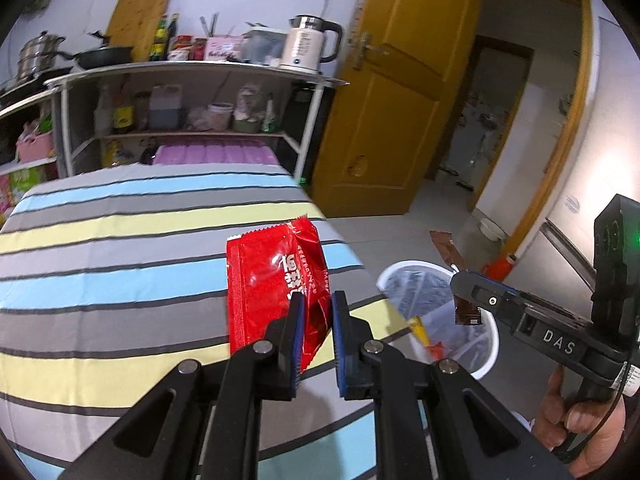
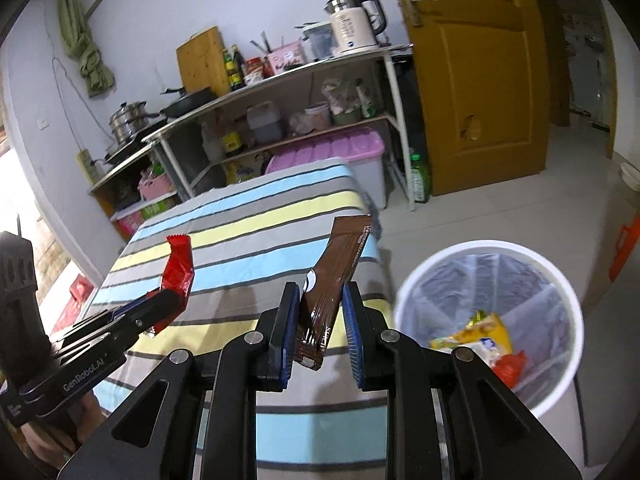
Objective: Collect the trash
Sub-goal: 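Carry the red bag and chocolate wrapper over the bin and open both tools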
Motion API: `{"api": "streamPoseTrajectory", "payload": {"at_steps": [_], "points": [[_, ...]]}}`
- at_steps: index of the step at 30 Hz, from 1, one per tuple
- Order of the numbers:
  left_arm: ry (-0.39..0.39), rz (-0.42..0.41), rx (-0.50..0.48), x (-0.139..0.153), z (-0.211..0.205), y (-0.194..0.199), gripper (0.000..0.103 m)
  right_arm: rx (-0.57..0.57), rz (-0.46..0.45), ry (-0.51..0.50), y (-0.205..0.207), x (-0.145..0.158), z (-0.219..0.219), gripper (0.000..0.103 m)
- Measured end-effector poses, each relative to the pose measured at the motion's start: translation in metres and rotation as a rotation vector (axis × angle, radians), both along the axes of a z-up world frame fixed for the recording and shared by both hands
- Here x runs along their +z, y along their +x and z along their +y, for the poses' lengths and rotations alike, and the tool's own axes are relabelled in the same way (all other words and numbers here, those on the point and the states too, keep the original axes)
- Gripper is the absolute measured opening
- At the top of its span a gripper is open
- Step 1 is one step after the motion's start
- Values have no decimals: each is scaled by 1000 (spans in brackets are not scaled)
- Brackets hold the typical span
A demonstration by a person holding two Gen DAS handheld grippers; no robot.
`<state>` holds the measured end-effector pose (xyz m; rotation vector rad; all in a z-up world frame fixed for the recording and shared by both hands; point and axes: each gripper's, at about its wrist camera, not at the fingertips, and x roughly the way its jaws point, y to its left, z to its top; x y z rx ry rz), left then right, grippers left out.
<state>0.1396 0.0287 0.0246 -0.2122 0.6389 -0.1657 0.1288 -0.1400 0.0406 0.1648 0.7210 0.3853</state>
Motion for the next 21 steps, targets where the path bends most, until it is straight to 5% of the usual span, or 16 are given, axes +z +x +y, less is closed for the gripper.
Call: {"api": "streamPoseTrajectory", "payload": {"at_steps": [21], "points": [[50, 14, -176, -1, -94, 33, 14, -159, 14, 38, -8, -12, -94, 23]]}}
